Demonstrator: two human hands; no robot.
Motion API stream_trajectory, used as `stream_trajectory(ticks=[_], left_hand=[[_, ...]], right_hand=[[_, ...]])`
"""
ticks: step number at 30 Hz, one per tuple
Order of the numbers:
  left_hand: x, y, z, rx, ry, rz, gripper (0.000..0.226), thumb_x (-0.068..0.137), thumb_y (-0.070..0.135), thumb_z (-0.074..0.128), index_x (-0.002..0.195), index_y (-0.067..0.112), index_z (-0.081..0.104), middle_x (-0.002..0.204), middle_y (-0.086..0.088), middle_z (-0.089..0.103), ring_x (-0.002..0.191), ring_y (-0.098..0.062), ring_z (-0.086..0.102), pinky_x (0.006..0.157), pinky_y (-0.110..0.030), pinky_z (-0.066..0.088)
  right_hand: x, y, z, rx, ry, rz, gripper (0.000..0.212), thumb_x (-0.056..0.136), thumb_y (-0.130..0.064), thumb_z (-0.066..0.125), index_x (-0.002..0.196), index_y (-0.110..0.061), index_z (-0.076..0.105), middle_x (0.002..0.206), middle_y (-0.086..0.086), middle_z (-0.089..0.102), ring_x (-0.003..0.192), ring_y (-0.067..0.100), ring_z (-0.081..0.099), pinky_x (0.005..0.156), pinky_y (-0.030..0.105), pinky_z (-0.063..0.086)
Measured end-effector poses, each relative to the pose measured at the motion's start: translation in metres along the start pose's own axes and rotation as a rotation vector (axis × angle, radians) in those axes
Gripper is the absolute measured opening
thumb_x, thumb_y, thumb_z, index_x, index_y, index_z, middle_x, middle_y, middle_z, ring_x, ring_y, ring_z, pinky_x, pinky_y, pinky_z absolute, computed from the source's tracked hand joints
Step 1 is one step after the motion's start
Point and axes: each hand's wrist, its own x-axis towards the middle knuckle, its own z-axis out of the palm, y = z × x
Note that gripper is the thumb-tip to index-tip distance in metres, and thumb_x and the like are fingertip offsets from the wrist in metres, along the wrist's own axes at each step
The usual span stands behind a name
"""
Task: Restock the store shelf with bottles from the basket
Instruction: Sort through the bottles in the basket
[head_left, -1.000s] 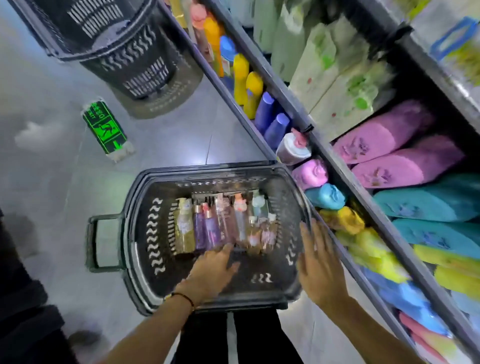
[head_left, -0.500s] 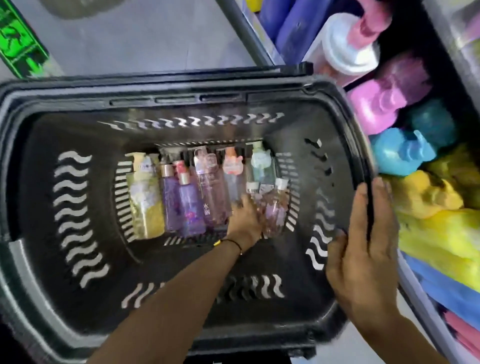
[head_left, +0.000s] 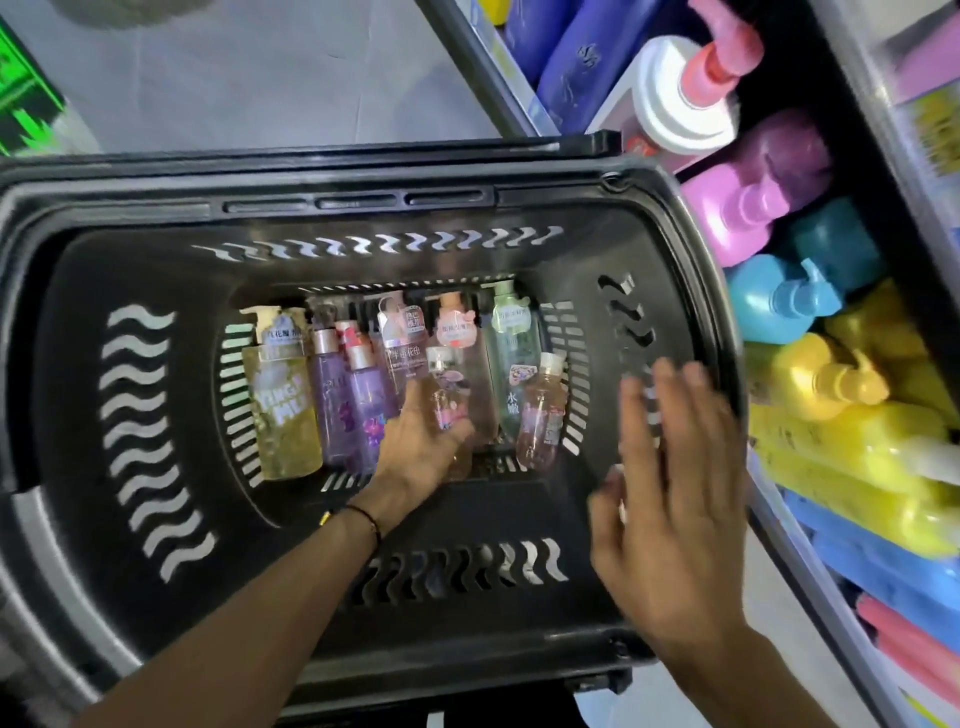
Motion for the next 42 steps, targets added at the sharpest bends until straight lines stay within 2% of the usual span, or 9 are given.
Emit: stream_trajectory(ticks=[3, 9, 13, 19, 26, 30, 36, 40, 42], left_hand=[[-0.006, -0.002, -0.025, -0.065, 0.021, 0.041, 0.062, 0.093, 0.023, 0.068, 0.145, 0.028, 0.034, 0.108, 0.002, 0.062, 0.059, 0.003, 0.064, 0.064, -0.026, 0.055], [-0.011, -0.014, -0.05, -0.223, -0.007, 0.054, 0.05, 0.097, 0.016, 0.063, 0.136, 0.035, 0.039, 0.117, 0.003, 0.068, 0.098, -0.012, 0.07, 0.088, -0.036, 0.059], [-0.012, -0.017, -0.06, -0.285, -0.027, 0.065, 0.057, 0.1, 0.012, 0.058, 0.147, 0.03, 0.032, 0.123, 0.01, 0.062, 0.105, -0.006, 0.065, 0.1, -0.037, 0.053], [-0.014, -0.027, -0.068, -0.278, -0.048, 0.079, 0.051, 0.1, 0.01, 0.058, 0.142, 0.029, 0.036, 0.111, 0.02, 0.062, 0.084, 0.013, 0.067, 0.069, -0.013, 0.056], [-0.035, -0.021, -0.082, -0.344, -0.04, 0.0, 0.048, 0.096, 0.012, 0.063, 0.135, 0.032, 0.042, 0.108, 0.011, 0.068, 0.078, 0.0, 0.074, 0.062, -0.028, 0.06], [-0.076, -0.004, -0.097, -0.401, -0.01, -0.027, 0.049, 0.094, 0.005, 0.064, 0.13, 0.032, 0.046, 0.115, 0.002, 0.068, 0.076, -0.004, 0.073, 0.058, -0.025, 0.058], [-0.195, 0.06, -0.134, -0.54, -0.016, 0.031, 0.059, 0.085, -0.003, 0.073, 0.123, 0.034, 0.047, 0.1, -0.014, 0.066, 0.066, -0.02, 0.058, 0.047, -0.031, 0.047], [-0.294, 0.131, -0.168, -0.565, 0.016, 0.122, 0.059, 0.085, -0.007, 0.072, 0.125, 0.027, 0.045, 0.088, 0.0, 0.071, 0.068, -0.023, 0.063, 0.065, -0.07, 0.053], [-0.338, 0.166, -0.185, -0.566, 0.066, 0.167, 0.062, 0.084, -0.011, 0.071, 0.122, 0.032, 0.046, 0.087, -0.001, 0.073, 0.064, -0.023, 0.066, 0.066, -0.07, 0.053]], right_hand=[[0.0, -0.029, 0.029, 0.104, -0.259, 0.025, 0.07, 0.088, -0.02, 0.054, 0.154, -0.007, 0.035, 0.164, 0.015, 0.024, 0.152, 0.031, 0.022, 0.121, 0.048, 0.029], [0.017, -0.037, 0.135, 0.334, -0.486, 0.726, 0.094, 0.09, -0.029, 0.069, 0.159, -0.012, 0.008, 0.158, 0.017, 0.027, 0.142, 0.035, 0.034, 0.113, 0.046, 0.04], [0.026, -0.038, 0.184, 0.291, -0.461, 0.874, 0.098, 0.087, -0.035, 0.073, 0.157, -0.009, 0.01, 0.153, 0.021, 0.033, 0.137, 0.038, 0.04, 0.107, 0.05, 0.045], [0.032, -0.044, 0.205, 0.17, -0.331, 0.962, 0.071, 0.089, -0.031, 0.07, 0.141, 0.005, 0.037, 0.136, 0.028, 0.043, 0.125, 0.041, 0.045, 0.105, 0.048, 0.044], [0.031, -0.045, 0.21, 0.511, -0.431, 0.972, 0.056, 0.09, -0.043, 0.069, 0.128, -0.007, 0.049, 0.113, 0.017, 0.064, 0.097, 0.034, 0.067, 0.081, 0.046, 0.06], [0.031, -0.056, 0.142, 1.024, -0.455, 0.908, 0.049, 0.084, -0.038, 0.074, 0.123, -0.02, 0.05, 0.112, 0.006, 0.068, 0.094, 0.02, 0.071, 0.075, 0.035, 0.061], [0.029, -0.091, -0.05, 1.479, -0.503, 0.883, 0.03, 0.095, -0.008, 0.063, 0.124, -0.01, 0.056, 0.094, 0.016, 0.071, 0.066, 0.034, 0.071, 0.058, 0.04, 0.058], [0.025, -0.111, -0.181, 1.647, -0.522, 0.87, 0.032, 0.085, 0.001, 0.065, 0.116, 0.004, 0.055, 0.073, 0.019, 0.064, 0.049, 0.028, 0.058, 0.044, 0.031, 0.046], [0.028, -0.12, -0.248, 1.71, -0.526, 0.8, 0.035, 0.074, -0.007, 0.068, 0.107, -0.003, 0.06, 0.069, 0.017, 0.06, 0.046, 0.026, 0.054, 0.043, 0.03, 0.044]])
